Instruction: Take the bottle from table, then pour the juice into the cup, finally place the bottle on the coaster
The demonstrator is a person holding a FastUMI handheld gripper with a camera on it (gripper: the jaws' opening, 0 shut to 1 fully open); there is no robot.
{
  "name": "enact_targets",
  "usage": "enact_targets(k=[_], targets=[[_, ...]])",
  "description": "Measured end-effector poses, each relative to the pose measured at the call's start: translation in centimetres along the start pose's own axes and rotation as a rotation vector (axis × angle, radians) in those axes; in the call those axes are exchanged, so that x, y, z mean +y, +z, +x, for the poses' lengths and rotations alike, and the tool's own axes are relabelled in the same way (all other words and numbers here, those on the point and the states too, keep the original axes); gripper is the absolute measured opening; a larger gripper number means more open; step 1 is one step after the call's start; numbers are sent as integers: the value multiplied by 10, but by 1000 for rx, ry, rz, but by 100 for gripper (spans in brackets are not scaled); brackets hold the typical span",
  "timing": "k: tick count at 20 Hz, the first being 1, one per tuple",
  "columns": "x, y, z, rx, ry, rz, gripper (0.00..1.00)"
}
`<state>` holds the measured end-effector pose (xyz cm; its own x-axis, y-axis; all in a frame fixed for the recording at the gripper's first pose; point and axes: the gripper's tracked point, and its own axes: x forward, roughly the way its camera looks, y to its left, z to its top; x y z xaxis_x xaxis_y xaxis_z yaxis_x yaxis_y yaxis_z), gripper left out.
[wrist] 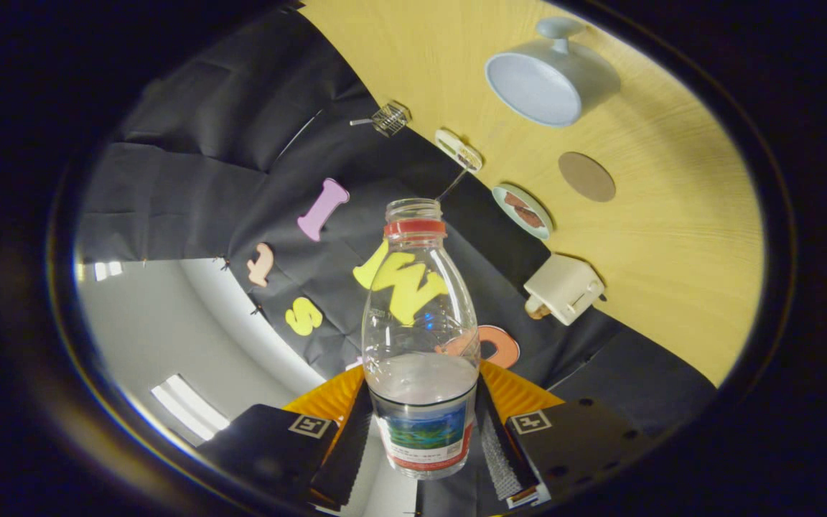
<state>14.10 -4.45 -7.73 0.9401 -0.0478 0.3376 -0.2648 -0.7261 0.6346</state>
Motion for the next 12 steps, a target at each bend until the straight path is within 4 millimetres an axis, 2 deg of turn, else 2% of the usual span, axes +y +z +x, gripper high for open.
enact_targets(k=[4, 9, 12], targets=[[3, 4, -2, -6, 3, 7, 75], [-19, 23, -5, -39, -36, 6, 75], [-22, 28, -9, -44, -45, -14, 75]])
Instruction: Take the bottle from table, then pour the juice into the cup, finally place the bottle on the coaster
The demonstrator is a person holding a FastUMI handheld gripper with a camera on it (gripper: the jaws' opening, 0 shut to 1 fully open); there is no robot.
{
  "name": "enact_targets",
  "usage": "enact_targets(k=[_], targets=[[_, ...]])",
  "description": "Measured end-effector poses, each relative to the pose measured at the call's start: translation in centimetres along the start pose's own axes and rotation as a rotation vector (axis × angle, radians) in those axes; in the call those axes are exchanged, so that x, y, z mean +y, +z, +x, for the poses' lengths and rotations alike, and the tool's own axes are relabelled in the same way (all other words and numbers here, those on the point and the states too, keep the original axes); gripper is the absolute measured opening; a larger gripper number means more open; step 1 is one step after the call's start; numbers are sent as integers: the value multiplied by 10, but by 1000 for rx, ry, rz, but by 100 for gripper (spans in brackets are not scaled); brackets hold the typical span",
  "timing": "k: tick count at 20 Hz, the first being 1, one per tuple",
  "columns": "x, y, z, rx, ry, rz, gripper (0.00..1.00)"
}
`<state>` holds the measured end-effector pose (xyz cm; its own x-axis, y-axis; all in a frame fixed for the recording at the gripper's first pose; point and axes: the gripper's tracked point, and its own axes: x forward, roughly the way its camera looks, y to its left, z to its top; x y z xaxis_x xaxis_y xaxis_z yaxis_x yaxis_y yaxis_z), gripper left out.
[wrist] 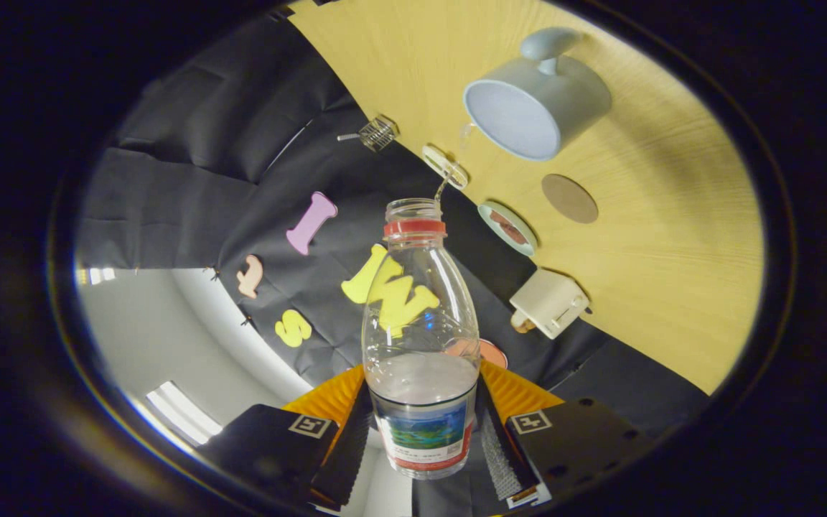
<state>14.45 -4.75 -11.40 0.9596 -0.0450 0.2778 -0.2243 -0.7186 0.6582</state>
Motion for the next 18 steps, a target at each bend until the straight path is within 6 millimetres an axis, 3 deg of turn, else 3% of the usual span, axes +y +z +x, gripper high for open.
enact_targets(k=[6, 13, 18], targets=[[-1, -26, 0, 42, -10, -117, 75], [0, -21, -11, 42, -91, -626, 75], [-11, -13, -16, 73, -180, -1030, 76]])
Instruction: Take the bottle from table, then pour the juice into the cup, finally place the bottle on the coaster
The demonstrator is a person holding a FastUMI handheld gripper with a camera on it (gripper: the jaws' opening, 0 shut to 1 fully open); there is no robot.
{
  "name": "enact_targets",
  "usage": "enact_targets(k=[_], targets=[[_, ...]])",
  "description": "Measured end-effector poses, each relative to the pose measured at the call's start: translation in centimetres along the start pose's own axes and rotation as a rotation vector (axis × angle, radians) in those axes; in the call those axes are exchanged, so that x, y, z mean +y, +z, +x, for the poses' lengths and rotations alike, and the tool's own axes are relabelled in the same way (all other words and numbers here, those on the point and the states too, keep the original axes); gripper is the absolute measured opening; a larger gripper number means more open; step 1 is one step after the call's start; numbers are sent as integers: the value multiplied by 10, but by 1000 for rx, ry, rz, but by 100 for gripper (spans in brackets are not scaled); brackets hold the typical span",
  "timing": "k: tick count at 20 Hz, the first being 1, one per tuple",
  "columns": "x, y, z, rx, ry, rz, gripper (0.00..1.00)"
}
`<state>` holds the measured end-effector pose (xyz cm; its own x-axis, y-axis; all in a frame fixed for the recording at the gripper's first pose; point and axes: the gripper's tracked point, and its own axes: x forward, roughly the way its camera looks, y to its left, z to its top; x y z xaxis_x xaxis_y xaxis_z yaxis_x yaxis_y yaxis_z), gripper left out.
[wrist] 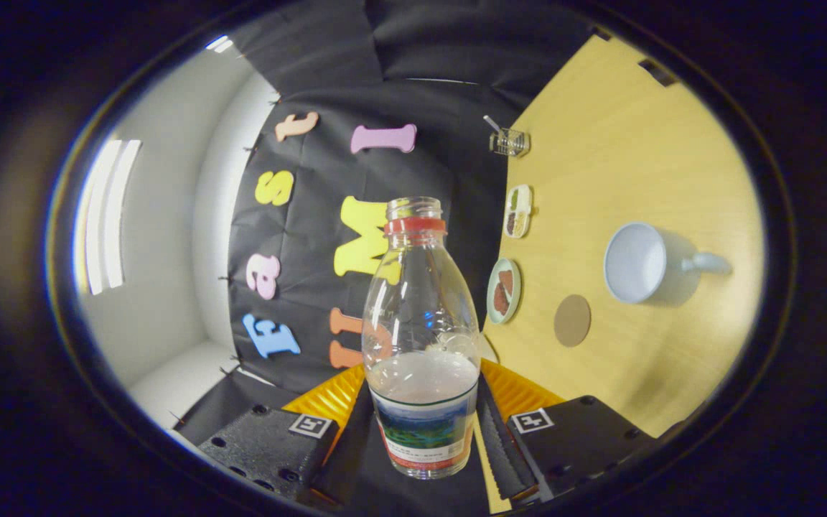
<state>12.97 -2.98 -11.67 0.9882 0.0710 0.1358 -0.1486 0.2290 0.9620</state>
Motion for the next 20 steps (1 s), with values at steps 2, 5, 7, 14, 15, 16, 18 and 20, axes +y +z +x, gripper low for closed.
enact_targets(k=[2, 5, 7, 14, 15, 16, 18, 20], targets=[[-2, 1, 4, 15, -20, -138, 76], [-2, 4, 9, 32, -38, -341, 76], [1, 12, 10, 33, -50, -478, 76], [24, 34, 15, -48, -109, -993, 77], [29, 40, 17, -70, -121, -1068, 78], [31, 46, 20, -87, -138, -1134, 78], [32, 53, 29, -105, -136, -1205, 79], [27, 53, 41, -99, -125, -1223, 79]])
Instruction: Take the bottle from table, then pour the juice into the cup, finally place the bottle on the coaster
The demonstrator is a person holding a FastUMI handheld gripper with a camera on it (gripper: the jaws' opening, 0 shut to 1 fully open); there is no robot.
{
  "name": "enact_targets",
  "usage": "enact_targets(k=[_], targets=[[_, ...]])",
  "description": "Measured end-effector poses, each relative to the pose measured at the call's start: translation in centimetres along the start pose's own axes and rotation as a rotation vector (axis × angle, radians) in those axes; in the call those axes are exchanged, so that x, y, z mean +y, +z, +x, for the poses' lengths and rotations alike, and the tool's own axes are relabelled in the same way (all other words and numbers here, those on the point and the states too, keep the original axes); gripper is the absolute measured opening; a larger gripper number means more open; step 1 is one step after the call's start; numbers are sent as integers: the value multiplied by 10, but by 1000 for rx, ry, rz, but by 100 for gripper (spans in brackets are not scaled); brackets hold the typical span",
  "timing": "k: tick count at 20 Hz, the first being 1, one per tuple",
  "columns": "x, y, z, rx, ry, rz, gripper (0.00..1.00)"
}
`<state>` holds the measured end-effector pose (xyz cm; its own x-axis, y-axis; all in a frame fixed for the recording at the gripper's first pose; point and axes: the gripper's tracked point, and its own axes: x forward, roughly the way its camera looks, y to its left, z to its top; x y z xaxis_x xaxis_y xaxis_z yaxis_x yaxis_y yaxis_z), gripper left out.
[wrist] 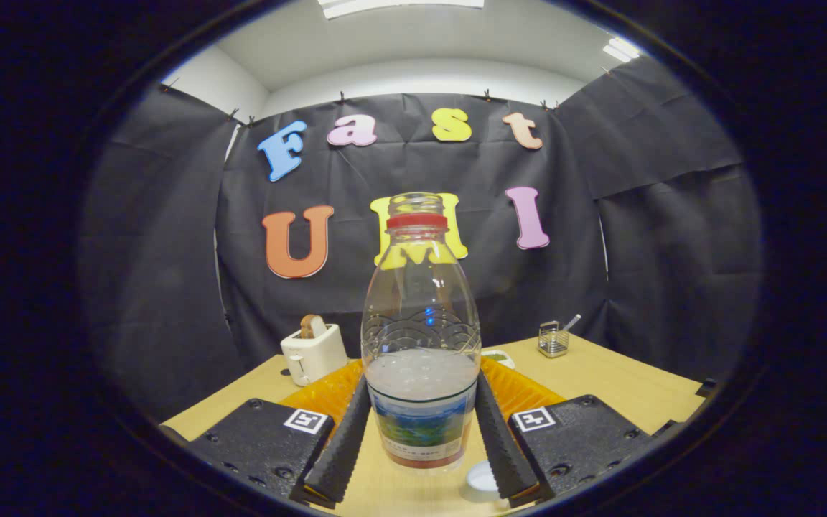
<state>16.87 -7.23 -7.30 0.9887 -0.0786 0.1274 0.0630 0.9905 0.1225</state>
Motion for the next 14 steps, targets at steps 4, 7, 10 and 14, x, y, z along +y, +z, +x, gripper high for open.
enact_targets(k=[4, 7, 10, 14], targets=[[-7, -27, 35, 26, 11, -14, 79], [-3, -57, 62, 71, 24, -51, 80], [4, -85, 90, 107, 32, -71, 80], [19, -114, 118, 136, 59, -103, 81]])
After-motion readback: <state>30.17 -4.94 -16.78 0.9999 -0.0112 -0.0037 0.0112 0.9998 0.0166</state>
